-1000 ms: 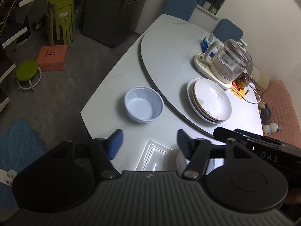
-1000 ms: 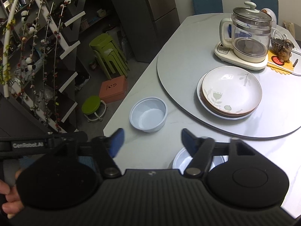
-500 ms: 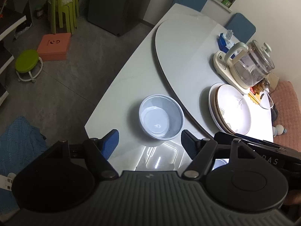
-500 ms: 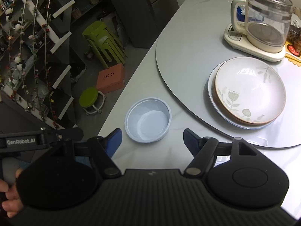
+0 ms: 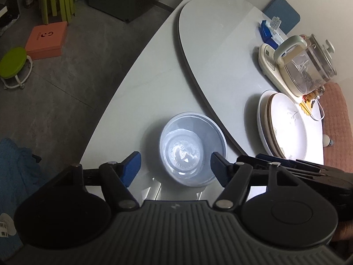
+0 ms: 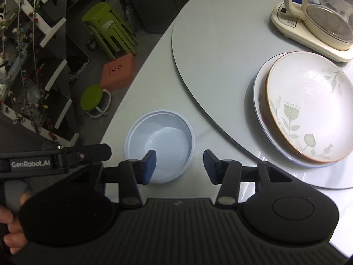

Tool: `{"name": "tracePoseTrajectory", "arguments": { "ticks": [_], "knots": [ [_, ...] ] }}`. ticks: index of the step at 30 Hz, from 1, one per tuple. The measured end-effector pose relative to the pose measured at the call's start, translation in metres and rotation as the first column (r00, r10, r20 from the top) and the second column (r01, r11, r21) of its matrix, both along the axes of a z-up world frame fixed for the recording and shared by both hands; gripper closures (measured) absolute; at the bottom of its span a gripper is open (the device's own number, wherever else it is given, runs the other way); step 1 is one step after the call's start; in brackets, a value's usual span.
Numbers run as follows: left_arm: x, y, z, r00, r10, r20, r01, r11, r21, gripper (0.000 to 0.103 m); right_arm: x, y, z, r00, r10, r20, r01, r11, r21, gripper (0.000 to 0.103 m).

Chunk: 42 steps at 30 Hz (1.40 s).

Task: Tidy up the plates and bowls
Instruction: 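Close both grippers on the rim of the white bowl, then lift the white bowl with both grippers and carry it toward the plate stack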

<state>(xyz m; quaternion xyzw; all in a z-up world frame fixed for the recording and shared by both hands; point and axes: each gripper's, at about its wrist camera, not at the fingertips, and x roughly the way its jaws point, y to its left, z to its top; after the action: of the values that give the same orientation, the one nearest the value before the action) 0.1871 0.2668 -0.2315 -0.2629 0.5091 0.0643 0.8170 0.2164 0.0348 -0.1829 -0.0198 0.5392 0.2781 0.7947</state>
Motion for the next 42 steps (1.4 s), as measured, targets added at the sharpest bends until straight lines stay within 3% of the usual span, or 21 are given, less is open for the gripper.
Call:
{"name": "tracePoseTrajectory", "arguments": {
  "ticks": [5,9,13,19,24,28,42],
  "knots": [
    [0.016,0.006,-0.020,1.000,-0.002,-0.026,0.002,1.000,-0.025,0.039,0.017,0.013,-0.017,1.000,0.011,-0.019,-0.012,1.000,-0.027,0.057],
    [0.026,0.009,-0.034,0.999,0.014,-0.052,-0.016,0.999,-0.030,0.061,0.025,0.019,-0.030,0.999,0.019,-0.030,-0.020,0.999,-0.046,0.063],
    [0.032,0.011,-0.044,0.997,0.022,-0.071,-0.025,0.999,-0.045,0.071,0.030,0.020,-0.040,0.999,0.019,-0.043,-0.021,0.999,-0.047,0.067],
    [0.044,0.006,-0.059,0.995,-0.006,-0.099,-0.001,0.998,-0.067,0.074,0.036,0.021,-0.051,0.998,0.015,-0.061,-0.019,0.998,-0.060,0.071],
    [0.053,0.001,-0.064,0.993,-0.016,-0.113,0.007,0.997,-0.077,0.074,0.042,0.021,-0.059,0.996,-0.015,-0.093,0.009,0.998,-0.066,0.084],
    [0.058,0.000,-0.060,0.993,-0.020,-0.114,0.012,0.998,-0.070,0.074,0.041,0.019,-0.058,0.994,-0.027,-0.104,0.021,0.998,-0.063,0.084],
    [0.048,-0.028,0.001,0.995,-0.086,-0.049,0.084,0.995,-0.045,0.074,0.028,-0.011,-0.009,0.990,-0.115,-0.077,0.115,0.993,-0.003,0.084]
  ]
}}
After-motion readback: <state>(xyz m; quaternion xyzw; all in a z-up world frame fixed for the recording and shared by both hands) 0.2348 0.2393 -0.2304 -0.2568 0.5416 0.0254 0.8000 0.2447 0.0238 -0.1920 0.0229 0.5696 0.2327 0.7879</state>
